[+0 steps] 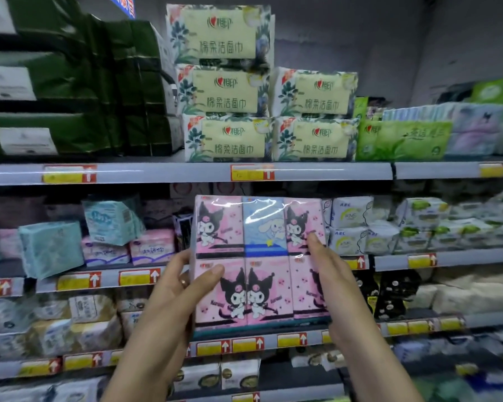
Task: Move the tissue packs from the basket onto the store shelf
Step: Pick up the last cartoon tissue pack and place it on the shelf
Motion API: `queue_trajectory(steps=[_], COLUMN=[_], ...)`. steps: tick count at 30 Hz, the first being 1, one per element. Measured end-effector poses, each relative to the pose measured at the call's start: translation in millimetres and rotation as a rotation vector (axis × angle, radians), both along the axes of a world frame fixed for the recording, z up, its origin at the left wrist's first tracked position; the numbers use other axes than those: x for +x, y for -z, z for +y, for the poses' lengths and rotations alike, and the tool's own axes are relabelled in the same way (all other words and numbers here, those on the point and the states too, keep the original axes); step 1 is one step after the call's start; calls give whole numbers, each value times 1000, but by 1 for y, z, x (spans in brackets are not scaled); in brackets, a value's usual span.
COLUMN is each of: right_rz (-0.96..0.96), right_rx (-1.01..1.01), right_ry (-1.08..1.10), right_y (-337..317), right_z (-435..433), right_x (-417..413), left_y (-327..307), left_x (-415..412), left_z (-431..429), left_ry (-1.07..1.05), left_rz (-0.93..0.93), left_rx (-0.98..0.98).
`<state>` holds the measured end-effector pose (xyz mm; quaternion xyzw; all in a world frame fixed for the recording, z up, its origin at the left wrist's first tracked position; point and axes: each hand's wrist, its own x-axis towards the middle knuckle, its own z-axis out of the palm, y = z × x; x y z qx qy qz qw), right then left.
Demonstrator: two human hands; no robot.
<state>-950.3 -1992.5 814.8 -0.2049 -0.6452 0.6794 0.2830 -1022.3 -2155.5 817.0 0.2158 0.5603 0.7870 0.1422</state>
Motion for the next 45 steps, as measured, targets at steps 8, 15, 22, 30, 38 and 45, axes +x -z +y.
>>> queue_trajectory(steps=[8,15,22,30,38,45], right_rz=[4,-149,-12,267,358,633], right_rx=[352,1288,1450,954,64,-484], right_ry=[105,44,286,308,100,-138], right_y=[1,26,55,61,39,37], right_z=[1,-19,-21,-26,-34,-32], right_x=[8,18,-9,-6,5,-2], left_y=[2,-6,-9,-15,-9,13], left_x=[-2,1,22,47,19,6], left_z=[2,15,30,26,6,9], left_ry=[-69,-211,-331,-194,-147,57], left_rz=[-112,-79,16,161,122,-145], left_rx=[20,89,66,9,49,30])
